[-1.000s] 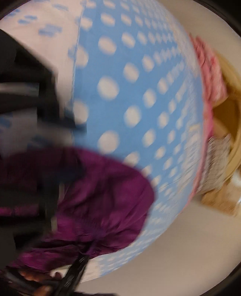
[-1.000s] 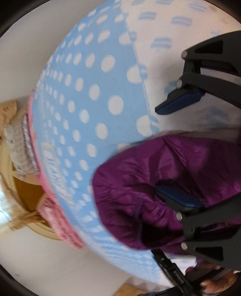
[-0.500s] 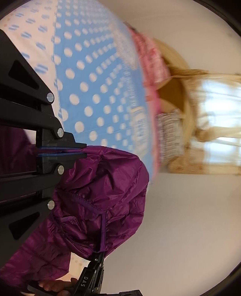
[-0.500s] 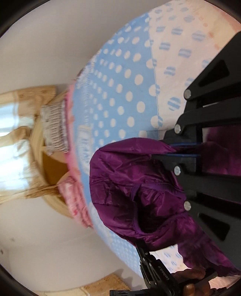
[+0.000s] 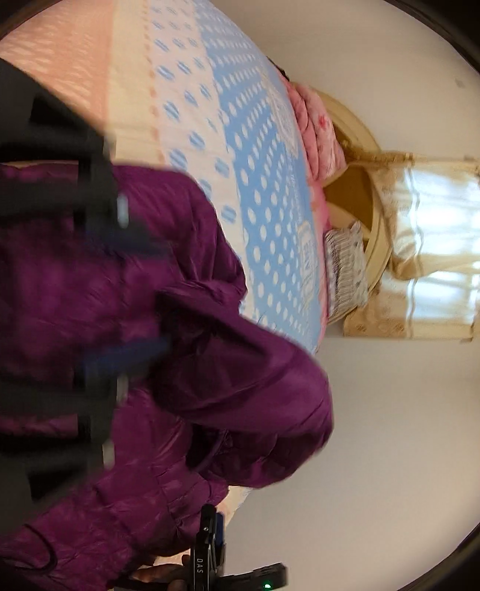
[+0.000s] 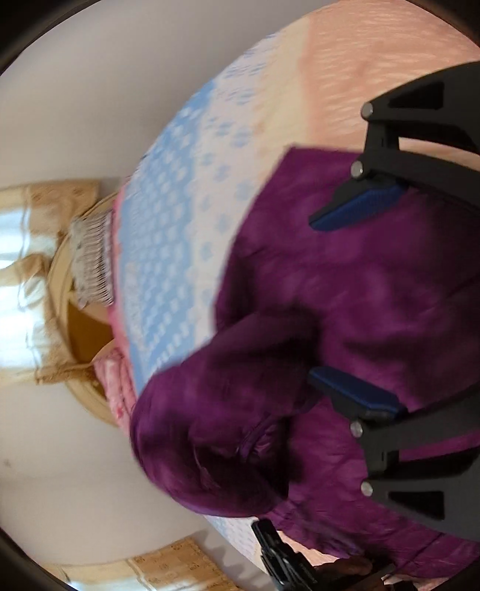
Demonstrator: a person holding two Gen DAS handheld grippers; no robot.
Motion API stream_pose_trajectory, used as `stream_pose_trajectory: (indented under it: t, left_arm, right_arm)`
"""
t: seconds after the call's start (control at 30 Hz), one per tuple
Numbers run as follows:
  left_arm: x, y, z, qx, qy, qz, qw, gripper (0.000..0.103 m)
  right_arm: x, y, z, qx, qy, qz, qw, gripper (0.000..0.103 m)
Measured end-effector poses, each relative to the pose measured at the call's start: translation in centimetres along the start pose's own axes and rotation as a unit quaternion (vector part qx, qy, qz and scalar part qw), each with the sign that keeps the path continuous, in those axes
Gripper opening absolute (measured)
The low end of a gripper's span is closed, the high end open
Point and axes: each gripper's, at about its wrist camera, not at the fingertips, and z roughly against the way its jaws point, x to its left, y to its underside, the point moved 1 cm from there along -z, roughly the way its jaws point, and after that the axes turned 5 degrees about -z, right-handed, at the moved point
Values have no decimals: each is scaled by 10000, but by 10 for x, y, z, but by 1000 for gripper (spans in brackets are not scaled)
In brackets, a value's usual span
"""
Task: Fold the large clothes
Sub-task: 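Lift the hem with both tools and fold it over toward the hood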
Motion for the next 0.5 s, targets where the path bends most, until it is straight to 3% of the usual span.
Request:
stream_pose_trajectory:
  t: [0.07,0.3,0.43,0.5]
  left_arm:
    - [9,-1,19,-377,-152,117,9991,90]
    - [36,-46,6,-457,-693,616,9946,92]
    - [25,-57,-5,-311,-897,676,9932,92]
    - [8,-53,-16,-81,-794,514,9955,92]
  right_arm:
    - [-10,4,12,-5,23,-119,9999,72]
    - [-6,-16,26,-232,16,-648,9976,64]
    - [27,-29,20,-327,-66,-557,9979,56]
    - [42,-33,20,-381,-265,-521,9976,54]
